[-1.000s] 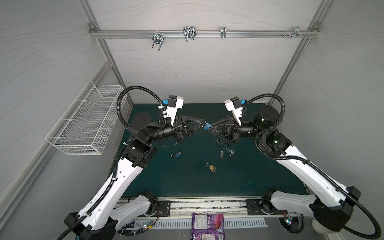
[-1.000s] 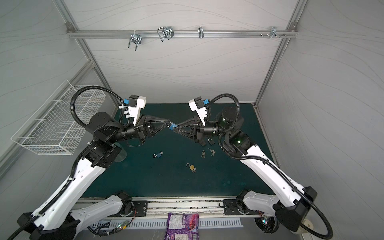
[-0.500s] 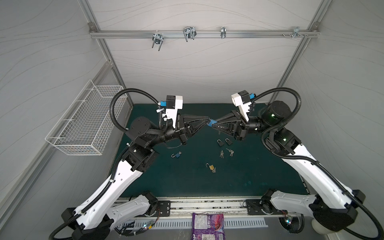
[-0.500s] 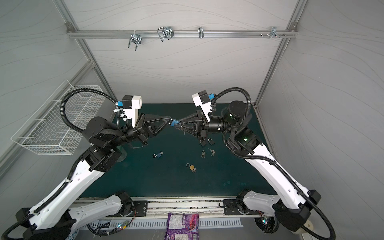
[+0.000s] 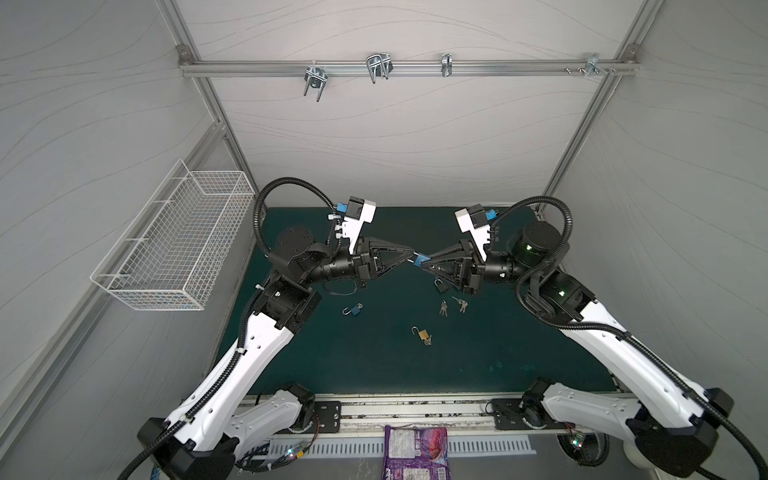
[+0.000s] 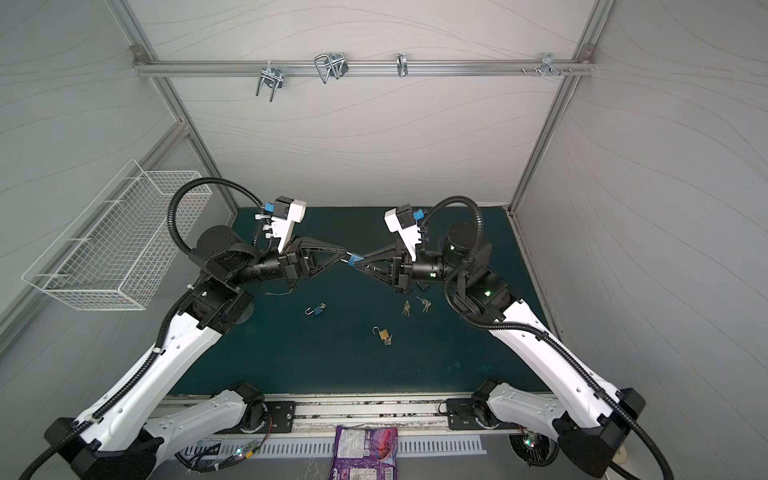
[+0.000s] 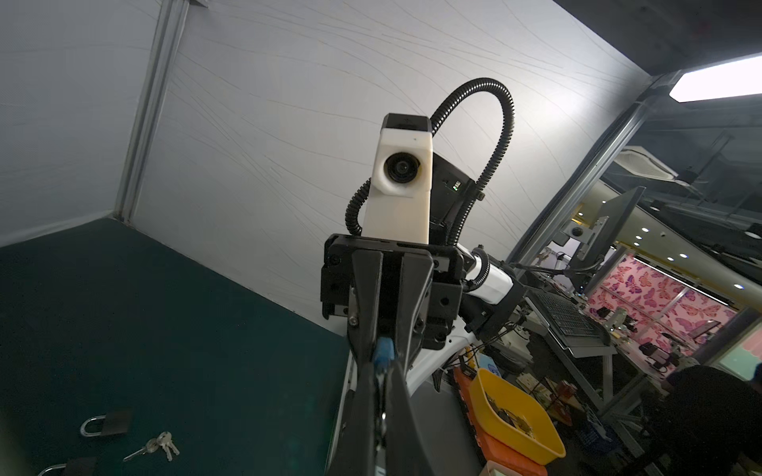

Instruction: Lock with the key

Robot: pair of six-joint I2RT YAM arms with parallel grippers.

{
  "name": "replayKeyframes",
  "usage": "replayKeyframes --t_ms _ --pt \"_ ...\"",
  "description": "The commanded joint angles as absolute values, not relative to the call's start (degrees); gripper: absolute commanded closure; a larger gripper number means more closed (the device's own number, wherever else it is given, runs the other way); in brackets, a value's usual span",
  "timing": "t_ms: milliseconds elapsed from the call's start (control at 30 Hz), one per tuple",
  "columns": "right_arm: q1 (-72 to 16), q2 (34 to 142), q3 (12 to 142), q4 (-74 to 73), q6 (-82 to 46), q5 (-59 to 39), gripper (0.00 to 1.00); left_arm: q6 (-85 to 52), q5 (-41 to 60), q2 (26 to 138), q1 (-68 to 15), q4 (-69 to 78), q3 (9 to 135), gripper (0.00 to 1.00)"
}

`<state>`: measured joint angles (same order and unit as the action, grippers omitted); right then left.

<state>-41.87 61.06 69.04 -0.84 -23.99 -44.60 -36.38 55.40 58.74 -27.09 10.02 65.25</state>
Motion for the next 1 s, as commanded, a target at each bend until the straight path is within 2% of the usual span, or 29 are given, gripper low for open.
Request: replayKeyframes --t_ms 0,200,233,367,467,500,600,733,867,967 --pt "-41.3 58.0 70.1 -1.8 -22.5 -44.9 1.00 -40.0 57.1 58.7 -26.1 16.3 67.3 1.00" --pt "-41.3 59.6 71.4 -3.2 -24.0 -46.2 1.00 -37.8 56.1 58.5 -27.7 14.1 67.2 1.00" --pt "-41.3 59.7 71.8 -2.3 -23.3 -46.2 1.00 -37.8 55.7 58.2 -27.6 13.7 67.1 0.95" --pt "-41.2 59.9 72.2 0.1 -21.5 -46.3 1.00 -36.8 53.3 57.3 -27.7 12.3 67.2 0.64" --pt "-41.2 60.1 72.4 1.2 -21.0 -46.6 1.00 -36.7 52.5 57.2 -27.7 12.3 67.5 0.51" --pt "-41.3 60.1 72.3 1.4 -20.8 -46.7 1.00 -36.8 52.4 57.2 -27.7 12.5 67.5 0.49" --pt "-41.3 59.9 72.1 2.0 -20.6 -46.6 1.00 -36.7 52.7 57.7 -27.6 12.6 67.8 0.49" --pt "-41.2 59.6 72.2 2.5 -20.1 -46.1 1.00 -37.4 53.9 58.6 -27.7 13.6 67.7 0.63" --pt "-41.2 59.1 72.0 2.5 -19.8 -45.1 1.00 -37.2 54.6 58.7 -27.6 13.4 67.8 0.60" --pt "-41.3 58.7 71.9 2.4 -19.6 -44.2 1.00 -36.7 54.7 58.7 -27.6 12.4 67.5 0.61"
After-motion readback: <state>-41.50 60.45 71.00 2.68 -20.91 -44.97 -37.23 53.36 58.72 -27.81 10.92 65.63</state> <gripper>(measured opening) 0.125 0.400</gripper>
